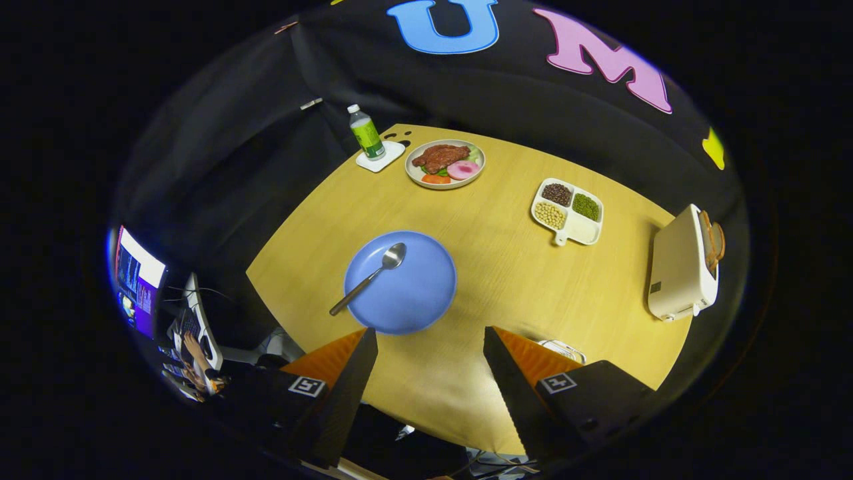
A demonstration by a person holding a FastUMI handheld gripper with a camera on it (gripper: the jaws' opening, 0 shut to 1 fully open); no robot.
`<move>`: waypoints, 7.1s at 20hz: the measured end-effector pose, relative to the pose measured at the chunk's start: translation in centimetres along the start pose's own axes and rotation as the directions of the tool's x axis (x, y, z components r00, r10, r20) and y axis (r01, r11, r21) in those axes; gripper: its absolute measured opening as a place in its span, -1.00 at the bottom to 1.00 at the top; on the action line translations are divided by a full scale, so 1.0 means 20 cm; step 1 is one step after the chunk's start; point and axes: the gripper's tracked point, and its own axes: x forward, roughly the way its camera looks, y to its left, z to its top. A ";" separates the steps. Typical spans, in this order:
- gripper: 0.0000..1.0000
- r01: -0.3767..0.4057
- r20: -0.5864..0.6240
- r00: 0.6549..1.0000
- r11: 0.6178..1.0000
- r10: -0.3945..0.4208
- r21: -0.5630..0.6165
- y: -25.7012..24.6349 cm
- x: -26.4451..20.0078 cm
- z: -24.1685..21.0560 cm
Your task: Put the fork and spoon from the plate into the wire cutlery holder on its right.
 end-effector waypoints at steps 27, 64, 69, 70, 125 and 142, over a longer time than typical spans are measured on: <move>0.57 0.057 -0.188 0.982 0.966 -0.009 0.251 0.49 1.04 -0.08; -0.89 0.057 -0.149 0.988 0.975 -0.025 0.214 -0.23 -0.18 -0.27; -0.89 0.103 -0.256 0.965 0.980 -0.058 0.168 -0.44 -0.41 -0.40; -0.89 0.102 -0.281 0.958 0.983 -0.056 0.153 -0.47 -0.43 -0.42; 0.99 0.143 0.300 0.928 0.955 -0.220 0.260 -0.69 -1.00 0.10; 0.98 0.258 0.672 0.577 0.884 -0.464 0.389 -0.52 -1.51 -0.01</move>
